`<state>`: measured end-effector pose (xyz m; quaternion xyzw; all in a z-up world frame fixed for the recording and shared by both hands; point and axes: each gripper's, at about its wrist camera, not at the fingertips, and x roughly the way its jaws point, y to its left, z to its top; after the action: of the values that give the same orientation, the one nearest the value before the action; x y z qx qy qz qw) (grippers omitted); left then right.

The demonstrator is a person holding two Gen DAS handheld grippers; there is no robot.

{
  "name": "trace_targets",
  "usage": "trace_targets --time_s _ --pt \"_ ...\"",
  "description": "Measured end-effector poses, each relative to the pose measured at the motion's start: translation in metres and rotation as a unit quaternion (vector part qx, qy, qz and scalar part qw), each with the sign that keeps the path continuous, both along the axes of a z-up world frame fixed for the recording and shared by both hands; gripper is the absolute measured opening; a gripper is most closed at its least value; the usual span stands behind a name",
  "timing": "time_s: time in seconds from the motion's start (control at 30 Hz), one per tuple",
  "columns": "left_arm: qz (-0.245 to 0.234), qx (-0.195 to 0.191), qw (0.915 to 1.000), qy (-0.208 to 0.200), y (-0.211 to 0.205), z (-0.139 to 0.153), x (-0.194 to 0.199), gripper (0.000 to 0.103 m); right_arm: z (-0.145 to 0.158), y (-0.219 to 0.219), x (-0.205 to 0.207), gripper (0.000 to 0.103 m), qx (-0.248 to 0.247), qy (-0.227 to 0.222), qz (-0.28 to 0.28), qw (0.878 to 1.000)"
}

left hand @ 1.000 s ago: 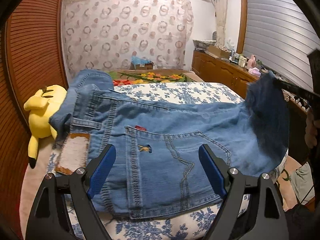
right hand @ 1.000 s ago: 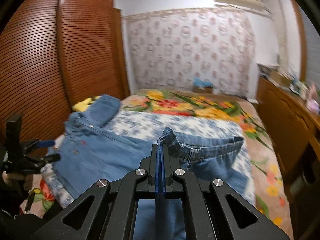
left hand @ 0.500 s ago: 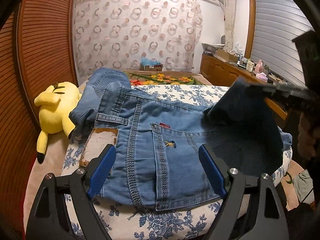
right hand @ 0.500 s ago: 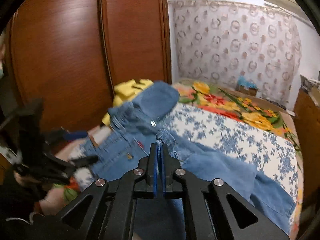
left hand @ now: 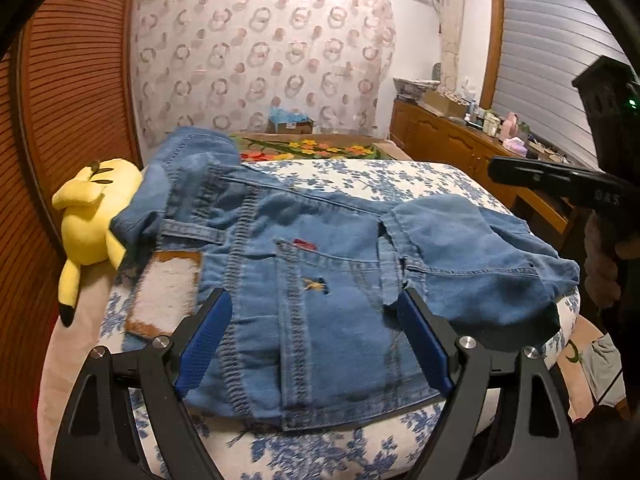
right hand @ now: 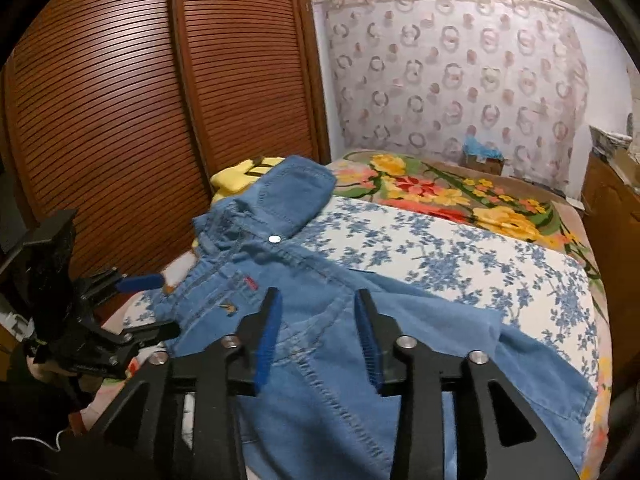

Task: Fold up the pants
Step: 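Grasp the jeans edge with the left tool while the right tool grasps the leg and lifts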

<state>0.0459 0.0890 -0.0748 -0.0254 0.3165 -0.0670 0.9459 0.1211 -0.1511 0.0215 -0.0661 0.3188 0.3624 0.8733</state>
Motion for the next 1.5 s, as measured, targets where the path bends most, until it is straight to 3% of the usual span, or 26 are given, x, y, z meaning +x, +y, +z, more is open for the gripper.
trace_targets --time_s 0.2,0.33,0.43,0.67,1.07,1.13,1.2,1.27,1.33,1.5 --pt "-0.029 -0.009 0.9995 0.004 -0.021 -0.004 0.018 0.083 -0.019 0.003 0.023 0.043 -0.037 0.001 -0.018 0.999" --pt "-0.052 -0.012 0.9984 0.022 -0.035 -0.011 0.032 0.064 -0.030 0.005 0.053 0.045 -0.062 0.005 -0.025 0.998" --pt "-0.065 -0.012 0.9971 0.039 -0.044 -0.020 0.041 0.057 -0.042 0.010 0.076 0.045 -0.087 0.006 -0.026 0.996" --pt "-0.074 0.000 0.9953 0.063 -0.060 -0.039 0.041 0.056 -0.062 0.017 0.106 0.046 -0.100 0.024 -0.019 0.994" --pt "-0.074 -0.007 0.9954 0.060 -0.061 -0.037 0.035 0.053 -0.094 0.039 0.106 0.046 -0.109 0.082 0.030 0.990" --pt "-0.077 -0.012 0.9952 0.059 -0.061 -0.036 0.035 0.046 -0.096 0.037 0.107 0.036 -0.105 0.081 0.032 0.991" --pt "-0.081 -0.014 0.9950 0.057 -0.062 -0.035 0.036 0.040 -0.096 0.039 0.104 0.017 -0.110 0.076 0.032 0.990" --pt "-0.085 -0.015 0.9947 0.056 -0.065 -0.034 0.036 0.030 -0.095 0.034 0.103 0.007 -0.106 0.068 0.033 0.991" --pt "-0.086 -0.013 0.9948 0.053 -0.066 -0.034 0.036 0.021 -0.088 0.027 0.102 0.004 -0.092 0.058 0.032 0.994" --pt "-0.083 -0.025 0.9958 0.028 -0.060 -0.017 0.029 0.016 -0.061 0.014 0.086 0.002 -0.061 0.011 0.027 0.998"
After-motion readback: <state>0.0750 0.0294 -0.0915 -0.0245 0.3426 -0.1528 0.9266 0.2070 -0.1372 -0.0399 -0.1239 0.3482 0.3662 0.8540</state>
